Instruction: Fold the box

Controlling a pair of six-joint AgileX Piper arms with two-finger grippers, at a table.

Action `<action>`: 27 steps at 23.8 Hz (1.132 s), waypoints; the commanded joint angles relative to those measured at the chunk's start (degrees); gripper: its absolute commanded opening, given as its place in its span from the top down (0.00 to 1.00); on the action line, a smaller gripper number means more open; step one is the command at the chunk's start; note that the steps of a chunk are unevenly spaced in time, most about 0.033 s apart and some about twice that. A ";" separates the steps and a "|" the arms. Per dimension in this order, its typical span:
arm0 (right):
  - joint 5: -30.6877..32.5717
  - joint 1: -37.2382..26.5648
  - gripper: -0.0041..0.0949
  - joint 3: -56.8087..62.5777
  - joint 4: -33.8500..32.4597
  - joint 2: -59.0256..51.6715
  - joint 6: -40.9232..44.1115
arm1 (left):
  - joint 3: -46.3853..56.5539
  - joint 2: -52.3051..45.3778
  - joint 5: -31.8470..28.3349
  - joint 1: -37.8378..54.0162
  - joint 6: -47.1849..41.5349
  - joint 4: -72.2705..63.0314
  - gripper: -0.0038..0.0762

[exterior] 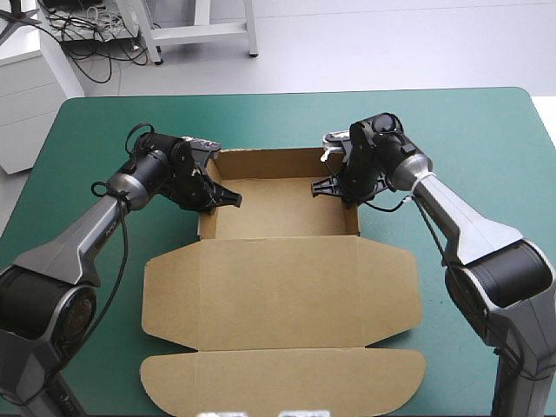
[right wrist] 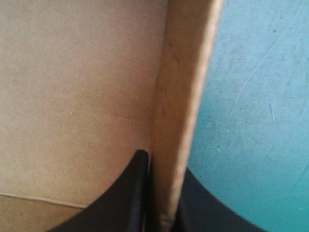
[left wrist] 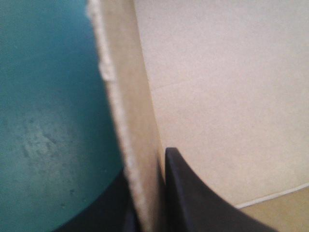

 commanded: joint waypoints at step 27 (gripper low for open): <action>2.87 -0.02 0.38 -20.21 -4.44 -5.85 1.55 | -26.68 -11.43 13.69 -0.48 5.15 17.50 0.96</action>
